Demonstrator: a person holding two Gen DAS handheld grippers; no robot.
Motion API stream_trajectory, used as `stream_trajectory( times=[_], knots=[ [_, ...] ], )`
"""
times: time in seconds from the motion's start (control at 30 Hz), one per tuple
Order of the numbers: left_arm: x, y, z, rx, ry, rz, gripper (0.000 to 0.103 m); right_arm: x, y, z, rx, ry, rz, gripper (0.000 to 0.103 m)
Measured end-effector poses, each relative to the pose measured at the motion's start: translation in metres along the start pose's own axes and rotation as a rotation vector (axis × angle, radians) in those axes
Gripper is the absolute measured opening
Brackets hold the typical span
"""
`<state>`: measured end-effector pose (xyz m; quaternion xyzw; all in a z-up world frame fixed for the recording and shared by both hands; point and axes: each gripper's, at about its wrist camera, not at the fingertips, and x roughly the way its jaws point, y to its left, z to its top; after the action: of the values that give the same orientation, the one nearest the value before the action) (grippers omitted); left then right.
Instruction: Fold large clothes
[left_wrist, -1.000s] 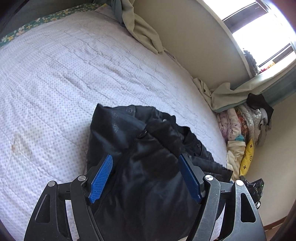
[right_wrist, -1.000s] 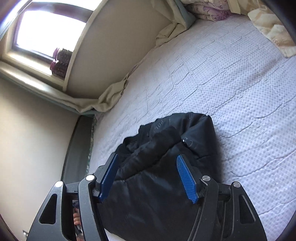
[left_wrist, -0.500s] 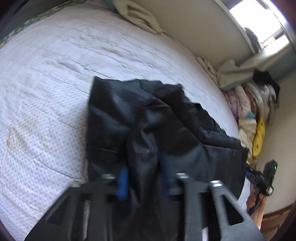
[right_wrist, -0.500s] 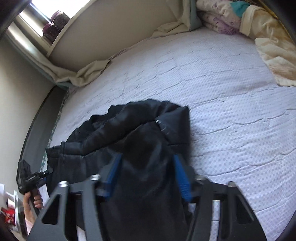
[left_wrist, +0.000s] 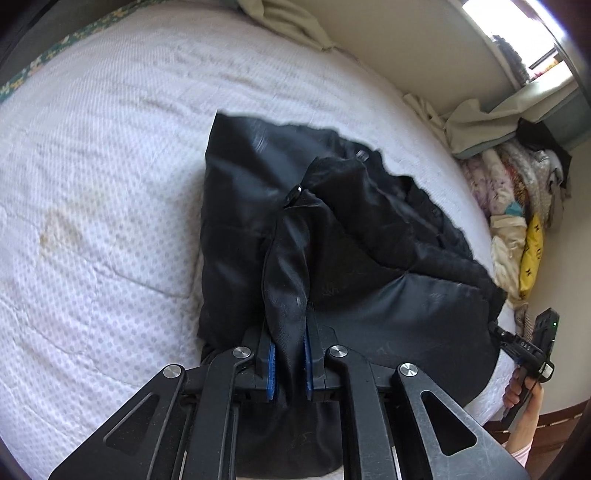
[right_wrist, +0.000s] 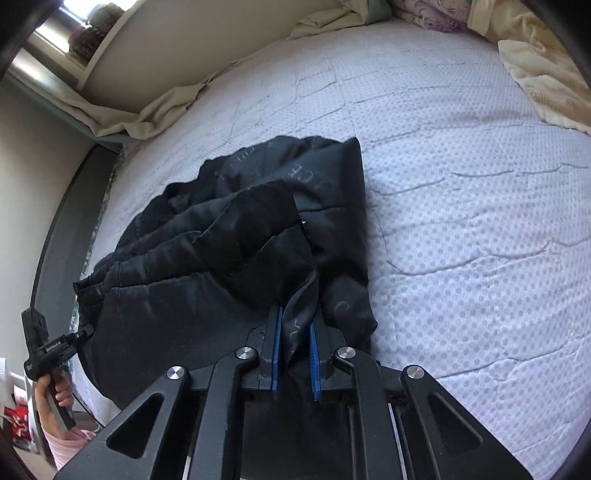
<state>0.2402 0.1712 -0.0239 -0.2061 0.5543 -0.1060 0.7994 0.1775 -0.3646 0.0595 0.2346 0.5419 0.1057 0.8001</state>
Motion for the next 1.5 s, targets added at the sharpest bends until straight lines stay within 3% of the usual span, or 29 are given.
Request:
stream_trajectory(
  times=[0.17,0.33,0.43,0.5,0.57,0.63,0.67,0.7,0.77,0.8,0.9,1.0,1.1,1.23,1.5],
  knots=[
    [0.026,0.004,-0.002,-0.019,0.038,0.027,0.015,0.025,-0.005,-0.006,-0.019,0.017,-0.027,0.007],
    [0.022,-0.003,0.000,-0.014,0.008,0.044,0.020,0.027,-0.002,-0.010,-0.041,-0.019,-0.052,0.009],
    [0.003,-0.003,0.007,-0.033,-0.022,0.019,0.030,0.015,0.002,-0.007,-0.029,-0.014,-0.039,0.024],
    [-0.016,-0.008,0.010,-0.008,-0.092,0.052,0.039,-0.004,0.007,-0.004,-0.022,-0.048,-0.035,0.060],
    [-0.036,-0.019,0.012,0.051,-0.190,0.106,0.039,-0.032,0.017,-0.003,-0.060,-0.145,-0.117,0.065],
    [-0.053,-0.035,0.011,0.120,-0.292,0.115,0.043,-0.051,0.032,-0.003,-0.139,-0.241,-0.206,0.064],
    [-0.057,-0.043,0.010,0.149,-0.322,0.090,0.048,-0.060,0.042,-0.004,-0.184,-0.295,-0.237,0.064],
    [-0.058,-0.056,0.007,0.187,-0.335,0.040,0.051,-0.062,0.050,-0.004,-0.216,-0.320,-0.239,0.057],
    [-0.050,-0.073,0.008,0.235,-0.317,0.002,0.056,-0.058,0.070,-0.004,-0.295,-0.328,-0.196,0.041],
    [-0.041,-0.085,0.009,0.261,-0.298,0.007,0.056,-0.053,0.076,-0.004,-0.321,-0.320,-0.193,0.033],
    [-0.009,-0.098,0.018,0.265,-0.251,0.073,0.056,-0.027,0.093,0.000,-0.389,-0.285,-0.240,0.022],
    [0.010,-0.078,0.033,0.186,-0.215,0.149,0.056,-0.002,0.093,0.009,-0.402,-0.256,-0.317,0.020],
    [0.027,-0.058,0.036,0.142,-0.163,0.162,0.049,0.018,0.079,0.016,-0.373,-0.210,-0.333,0.018],
    [0.040,-0.055,0.032,0.175,-0.142,0.185,0.046,0.045,0.062,0.018,-0.303,-0.124,-0.301,0.017],
    [0.065,-0.061,0.019,0.222,-0.150,0.234,0.045,0.062,0.051,0.013,-0.267,-0.110,-0.275,0.017]
  ],
)
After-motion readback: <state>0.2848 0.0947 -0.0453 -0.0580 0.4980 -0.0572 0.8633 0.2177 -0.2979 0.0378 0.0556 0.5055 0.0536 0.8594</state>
